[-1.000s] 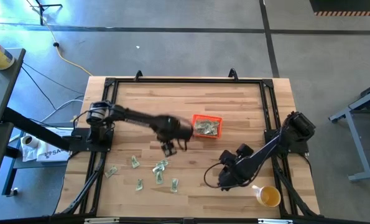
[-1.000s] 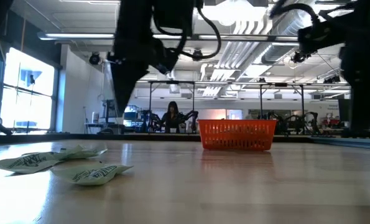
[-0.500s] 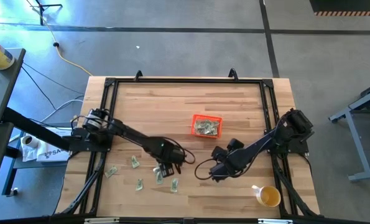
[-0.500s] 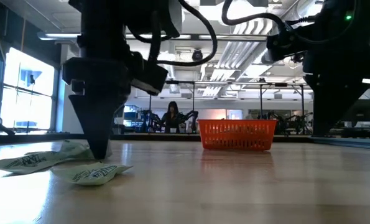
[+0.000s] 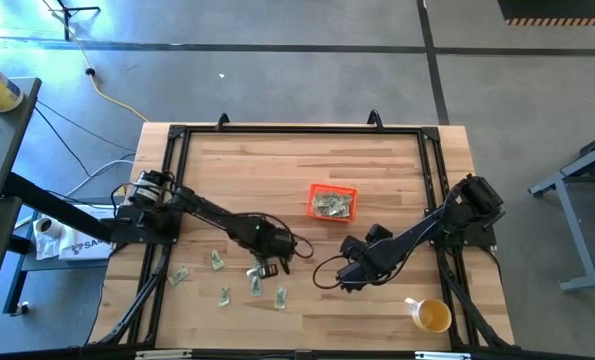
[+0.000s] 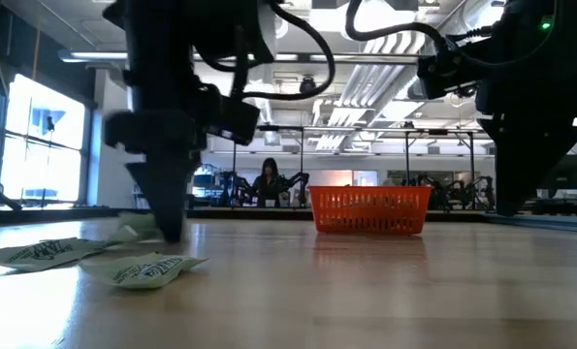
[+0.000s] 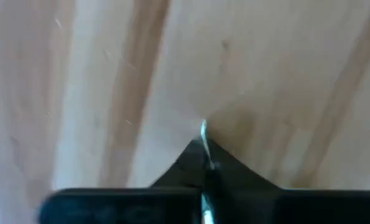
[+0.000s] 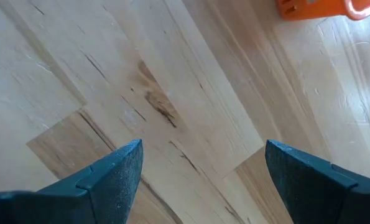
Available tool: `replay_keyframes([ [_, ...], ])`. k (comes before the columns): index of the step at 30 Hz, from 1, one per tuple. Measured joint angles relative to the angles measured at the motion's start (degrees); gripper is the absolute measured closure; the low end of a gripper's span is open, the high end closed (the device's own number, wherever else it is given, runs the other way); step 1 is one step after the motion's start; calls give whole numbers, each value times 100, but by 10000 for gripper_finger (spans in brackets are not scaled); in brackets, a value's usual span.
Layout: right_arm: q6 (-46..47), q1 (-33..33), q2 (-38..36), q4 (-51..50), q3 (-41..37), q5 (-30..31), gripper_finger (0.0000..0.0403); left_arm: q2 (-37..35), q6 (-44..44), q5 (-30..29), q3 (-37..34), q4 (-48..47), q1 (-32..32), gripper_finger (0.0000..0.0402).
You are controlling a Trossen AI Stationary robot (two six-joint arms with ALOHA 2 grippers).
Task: Pick and place Stevia / Truvia into bins
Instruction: Put the green stevia packet into the orange basket
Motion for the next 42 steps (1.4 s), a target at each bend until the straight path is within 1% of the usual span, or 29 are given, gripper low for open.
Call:
replay_keyframes([
  [1, 3, 1, 0, 2, 0, -12, 76, -4, 154, -130, 56, -5, 74, 377],
  [2, 18, 0, 0, 2, 0, -11, 76, -48, 274, -291, 106, -2, 158, 379],
  [5, 177, 26, 0, -35, 0, -29, 76, -10, 659, -618, 337, 27, 536, 370],
  [7, 344, 70, 0, -130, 0, -74, 76, -12, 926, -609, 578, 20, 848, 365],
  [10, 722, 227, 0, -355, 0, -147, 76, -34, 1280, -579, 1000, -28, 1261, 379],
  [12, 1030, 403, 0, -506, 0, -182, 76, -30, 1449, -572, 1342, -218, 1455, 379],
  [15, 1570, 711, 0, -607, 0, -225, 76, -37, 1808, -465, 1960, -180, 1650, 378],
  [17, 1933, 903, 0, -624, 0, -275, 76, -2, 2127, -230, 2283, 143, 1709, 373],
  [20, 2396, 1142, 0, -624, 0, -393, 76, 216, 2359, 57, 2675, 867, 1774, 373],
  [23, 2676, 1301, 0, -623, 0, -517, 76, 518, 2391, 106, 2963, 1392, 1805, 371],
  [25, 2755, 1359, 0, -619, 0, -574, 76, 686, 2497, -32, 3037, 1463, 1828, 354],
  [26, 2790, 1383, 0, -619, 0, -586, 76, 756, 2578, -105, 3038, 1513, 1840, 339],
  [29, 2811, 1403, -2, -621, 0, -565, 76, 892, 2611, -195, 3043, 1444, 1842, 281],
  [32, 2754, 1401, -2, -623, 0, -367, 76, 904, 2524, -505, 3045, 1022, 1834, 218],
  [33, 2666, 1397, -2, -619, 0, -294, 76, 856, 2524, -503, 3045, 798, 1833, 199],
  [36, 2355, 1319, -2, -583, 0, -88, 76, 577, 2467, -169, 3061, -543, 1767, 153],
  [39, 1839, 1185, -3, -386, -13, 146, 76, 401, 1884, 47, 3014, -2356, 1588, 131],
  [40, 1628, 1125, -4, -261, -36, 224, 76, 401, 1557, 137, 2928, -2771, 1510, 129],
  [42, 1195, 982, -4, 90, -106, 267, 76, 402, 825, 266, 2629, -3270, 1330, 131],
])
